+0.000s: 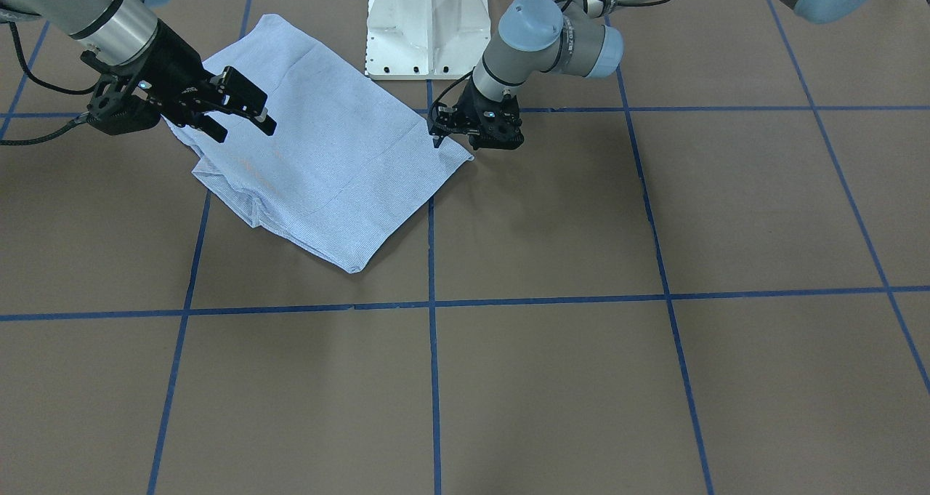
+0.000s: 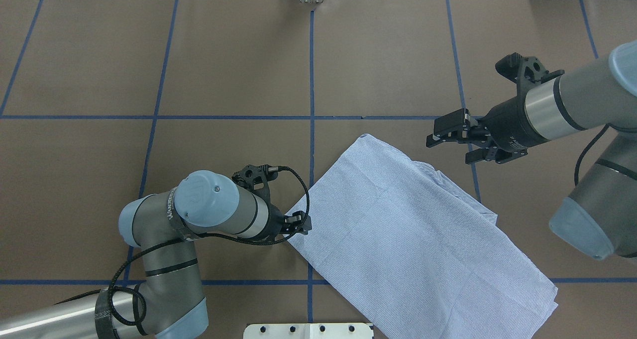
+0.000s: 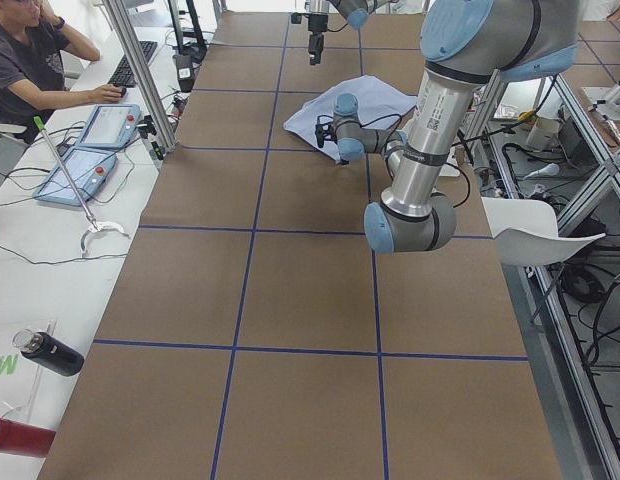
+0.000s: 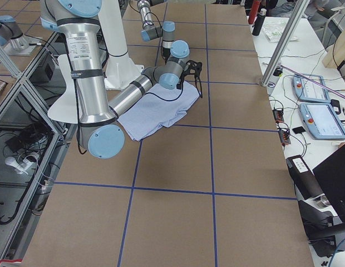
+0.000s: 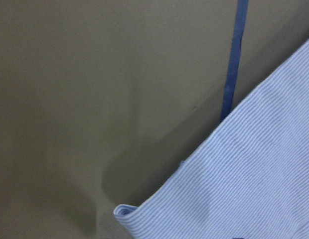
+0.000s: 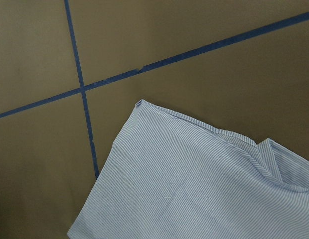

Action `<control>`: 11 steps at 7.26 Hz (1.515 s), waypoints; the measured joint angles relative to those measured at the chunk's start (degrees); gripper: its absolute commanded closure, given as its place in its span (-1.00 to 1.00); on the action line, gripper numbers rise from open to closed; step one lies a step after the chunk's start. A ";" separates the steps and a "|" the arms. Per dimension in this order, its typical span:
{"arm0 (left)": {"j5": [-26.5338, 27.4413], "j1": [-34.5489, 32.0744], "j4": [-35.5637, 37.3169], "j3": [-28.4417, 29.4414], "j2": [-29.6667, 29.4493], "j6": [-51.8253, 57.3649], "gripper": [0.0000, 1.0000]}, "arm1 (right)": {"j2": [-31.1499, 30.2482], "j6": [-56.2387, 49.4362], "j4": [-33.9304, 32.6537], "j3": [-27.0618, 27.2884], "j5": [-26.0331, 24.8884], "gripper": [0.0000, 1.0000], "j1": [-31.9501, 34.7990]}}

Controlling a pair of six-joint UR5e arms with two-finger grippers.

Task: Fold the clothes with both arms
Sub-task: 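Grasp the shirt corner with the left gripper while the right gripper releases and rises, then pull the shirt corner with the left gripper away from the robot to straighten it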

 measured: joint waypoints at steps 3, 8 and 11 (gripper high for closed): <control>0.45 -0.17 0.06 0.47 -0.06 0.18 -0.29 | 0.02 0.00 0.00 -0.27 -0.10 -1.00 0.07; 0.67 -0.97 0.20 0.32 -0.07 0.06 1.00 | 0.02 0.00 0.00 -0.70 -0.11 -1.00 0.12; 0.20 -4.31 0.64 0.03 -0.37 0.11 1.00 | -0.06 0.00 0.00 -0.98 -0.11 -1.00 0.23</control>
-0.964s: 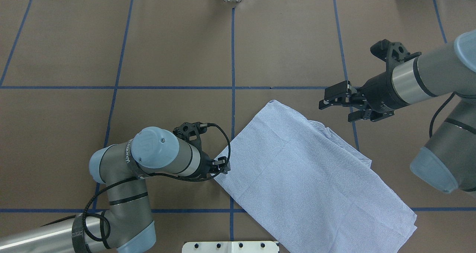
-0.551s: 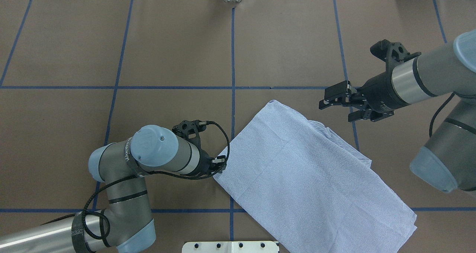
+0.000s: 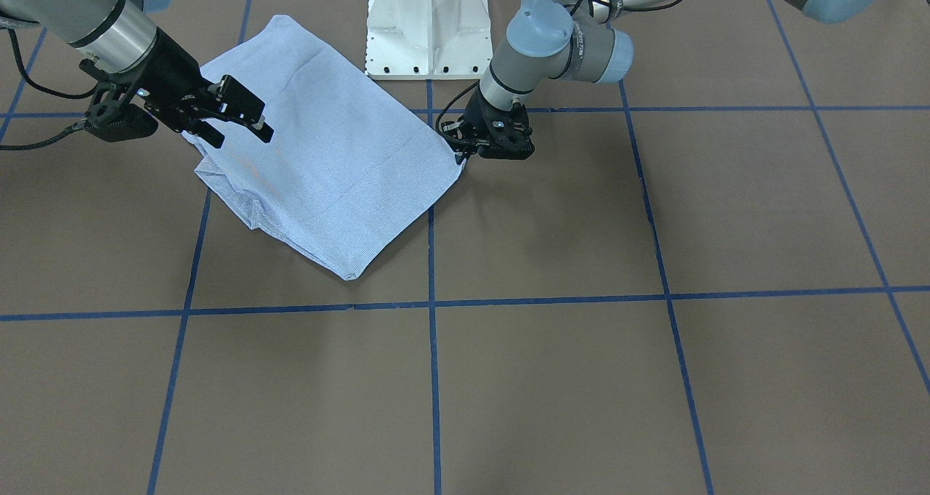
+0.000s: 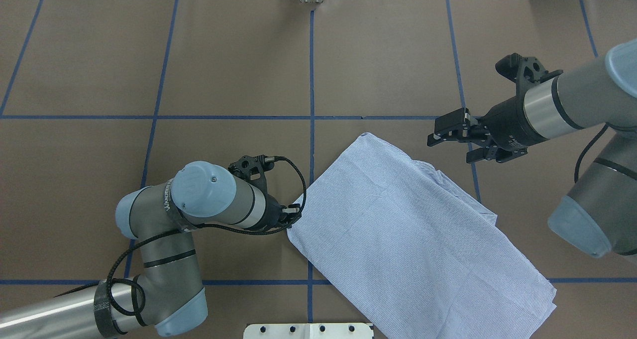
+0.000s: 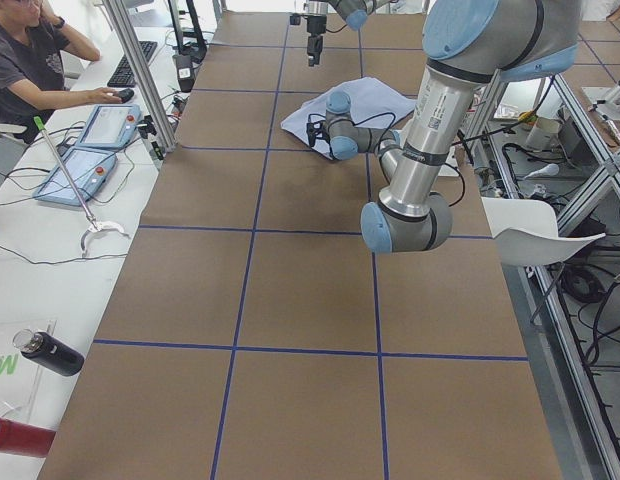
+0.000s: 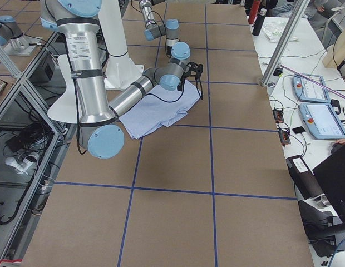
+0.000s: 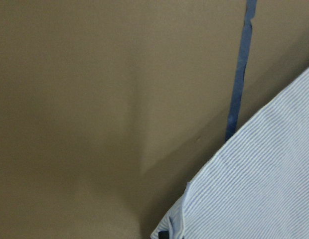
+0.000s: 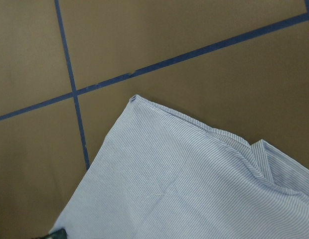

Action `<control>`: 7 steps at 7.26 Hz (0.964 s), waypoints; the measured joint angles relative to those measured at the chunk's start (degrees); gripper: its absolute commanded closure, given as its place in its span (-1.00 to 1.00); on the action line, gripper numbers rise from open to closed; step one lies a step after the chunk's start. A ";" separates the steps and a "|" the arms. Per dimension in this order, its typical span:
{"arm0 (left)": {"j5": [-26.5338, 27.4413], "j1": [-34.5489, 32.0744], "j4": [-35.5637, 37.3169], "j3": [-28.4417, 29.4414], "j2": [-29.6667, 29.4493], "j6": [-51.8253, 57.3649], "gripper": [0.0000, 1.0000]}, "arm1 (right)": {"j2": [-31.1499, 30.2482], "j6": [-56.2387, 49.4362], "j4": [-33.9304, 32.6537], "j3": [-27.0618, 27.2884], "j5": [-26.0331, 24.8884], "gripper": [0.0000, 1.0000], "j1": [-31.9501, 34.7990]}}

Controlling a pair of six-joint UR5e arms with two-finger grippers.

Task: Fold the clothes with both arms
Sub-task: 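Pull the shirt corner with the left gripper away from the robot to straighten it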

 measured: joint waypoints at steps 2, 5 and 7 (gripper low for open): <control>-0.01 -4.98 0.03 2.96 -0.74 1.19 1.00 | -0.07 0.00 0.00 -0.05 -0.38 -1.00 0.03; 0.84 -10.92 -0.76 13.82 -6.53 6.85 1.00 | -0.07 0.00 0.00 -0.12 -1.45 -1.00 0.04; 5.82 -12.52 -4.10 19.90 -11.14 8.89 1.00 | -0.04 0.00 0.00 -0.14 -1.76 -1.00 0.04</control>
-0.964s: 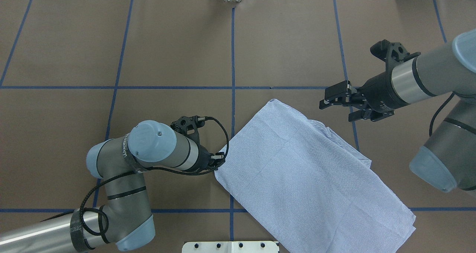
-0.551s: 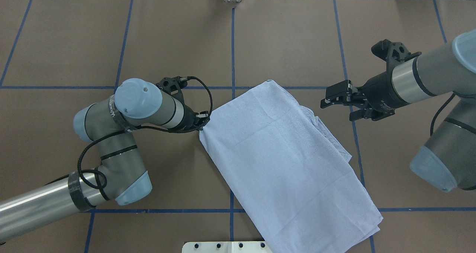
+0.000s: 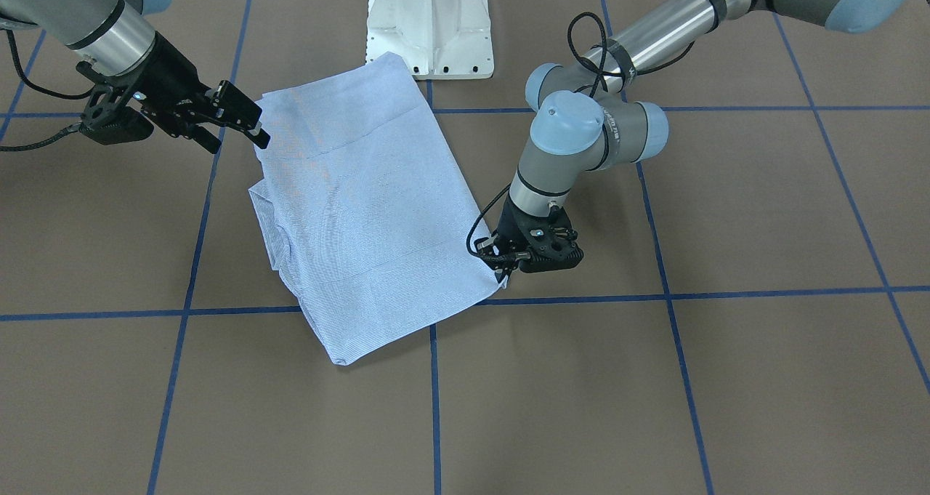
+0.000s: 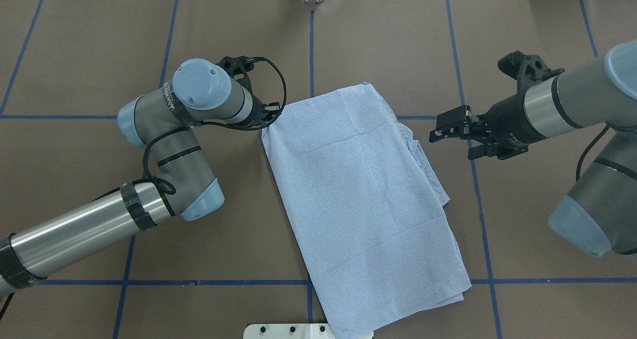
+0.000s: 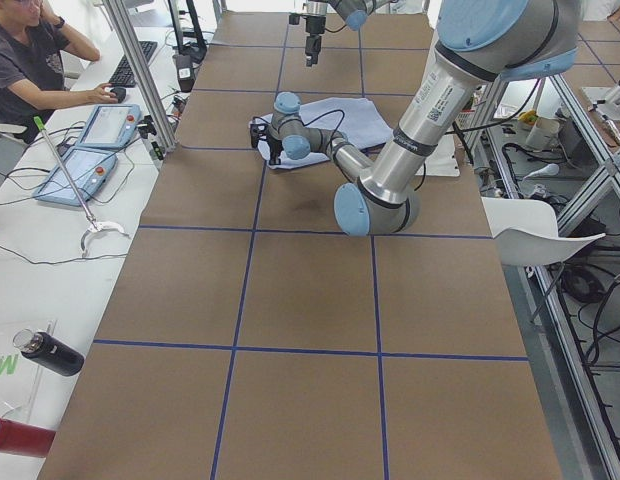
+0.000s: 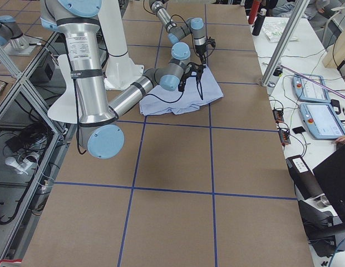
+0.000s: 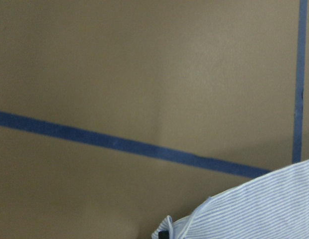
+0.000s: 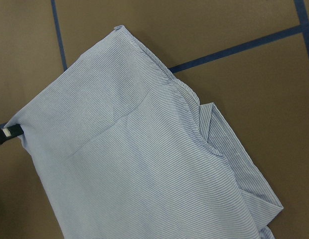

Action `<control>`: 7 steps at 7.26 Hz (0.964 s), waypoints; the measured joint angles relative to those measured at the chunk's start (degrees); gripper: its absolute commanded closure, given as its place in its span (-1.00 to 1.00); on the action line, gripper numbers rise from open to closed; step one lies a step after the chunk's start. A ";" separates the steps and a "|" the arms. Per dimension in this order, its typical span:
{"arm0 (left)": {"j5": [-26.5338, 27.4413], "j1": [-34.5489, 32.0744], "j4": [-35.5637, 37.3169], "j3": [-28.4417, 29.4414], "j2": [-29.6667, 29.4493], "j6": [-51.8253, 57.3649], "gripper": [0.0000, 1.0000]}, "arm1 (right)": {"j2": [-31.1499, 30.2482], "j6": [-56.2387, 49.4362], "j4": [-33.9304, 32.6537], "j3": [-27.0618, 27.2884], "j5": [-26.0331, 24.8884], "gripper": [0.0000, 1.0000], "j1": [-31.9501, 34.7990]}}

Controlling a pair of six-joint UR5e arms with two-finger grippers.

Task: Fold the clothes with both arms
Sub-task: 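Pull the shirt corner with the left gripper away from the robot to straighten it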

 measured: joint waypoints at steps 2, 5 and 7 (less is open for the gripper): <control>5.17 -0.94 -10.41 7.83 -3.97 0.48 1.00 | 0.11 0.00 0.01 0.00 -0.69 -1.00 -0.05; 9.82 -1.78 -19.55 16.47 -8.65 1.19 1.00 | 0.22 0.00 0.08 -0.09 -1.87 -1.00 -0.12; 12.08 -3.00 -23.40 20.38 -10.25 3.57 1.00 | 0.43 0.00 0.14 -0.25 -2.56 -1.00 -0.20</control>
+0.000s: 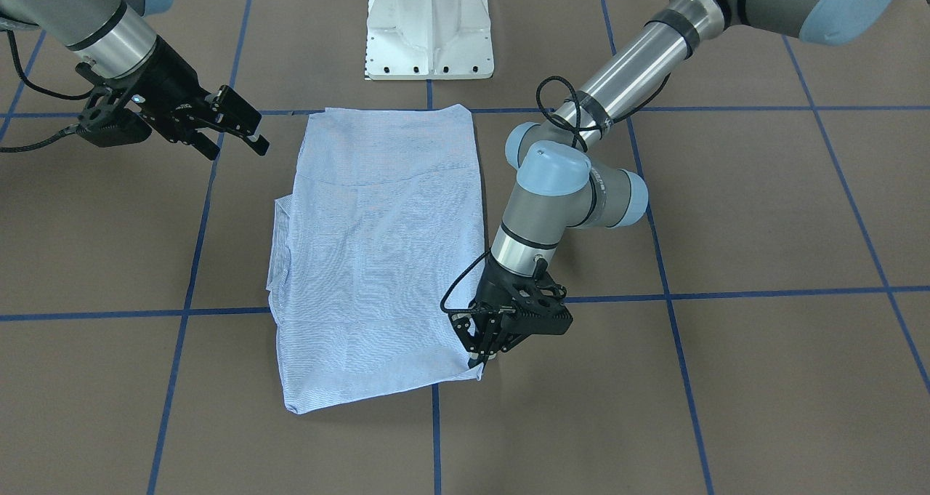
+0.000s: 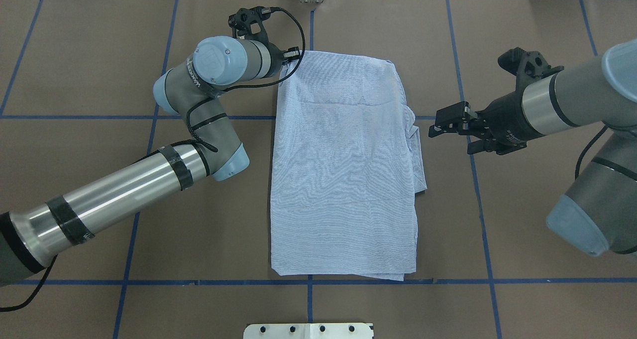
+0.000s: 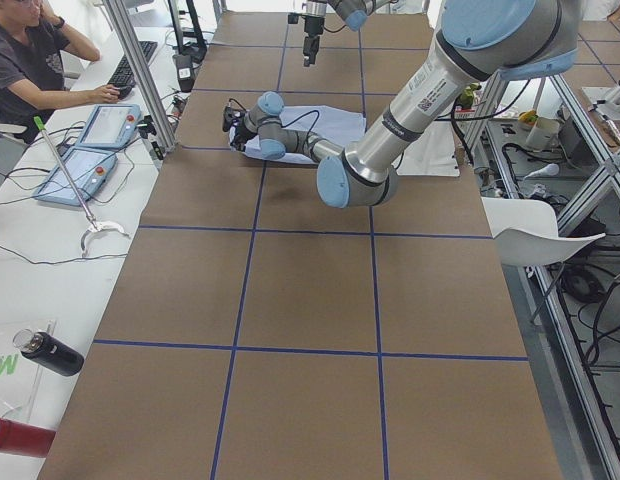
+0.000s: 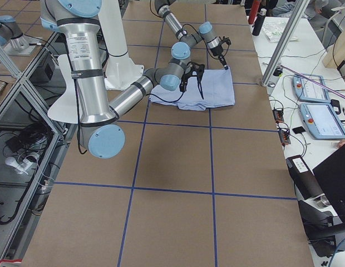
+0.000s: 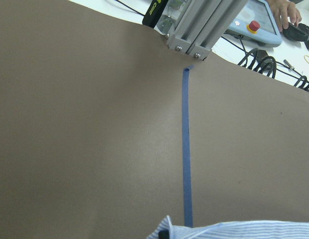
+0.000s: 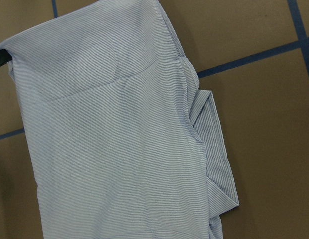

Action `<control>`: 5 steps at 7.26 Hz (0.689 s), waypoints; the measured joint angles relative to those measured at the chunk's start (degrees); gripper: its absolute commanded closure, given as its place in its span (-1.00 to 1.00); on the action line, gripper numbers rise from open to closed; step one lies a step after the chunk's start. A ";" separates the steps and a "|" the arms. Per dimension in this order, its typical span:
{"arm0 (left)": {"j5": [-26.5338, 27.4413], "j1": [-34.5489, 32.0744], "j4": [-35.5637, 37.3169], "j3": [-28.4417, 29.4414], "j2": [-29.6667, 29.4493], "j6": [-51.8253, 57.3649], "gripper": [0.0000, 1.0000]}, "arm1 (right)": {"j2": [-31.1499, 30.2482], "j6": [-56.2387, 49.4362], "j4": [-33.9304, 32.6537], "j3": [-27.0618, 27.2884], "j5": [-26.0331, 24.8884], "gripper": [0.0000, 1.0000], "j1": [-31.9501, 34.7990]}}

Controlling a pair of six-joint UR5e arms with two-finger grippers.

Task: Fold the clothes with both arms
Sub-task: 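Pull the shirt corner with the left gripper away from the robot to straighten it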

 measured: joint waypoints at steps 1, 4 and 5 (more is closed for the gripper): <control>0.65 -0.35 -1.19 0.96 -0.28 0.64 1.00 | 0.18 0.00 0.02 -0.06 -0.49 -1.00 -0.03; 0.76 -0.55 -2.17 1.19 -0.76 1.02 -1.00 | 1.10 -1.27 0.01 -0.45 -1.78 -1.00 -0.70; 0.68 -0.72 -2.21 0.67 -0.79 0.99 -1.00 | 2.41 -3.74 -0.07 -1.82 -2.94 -1.00 -1.32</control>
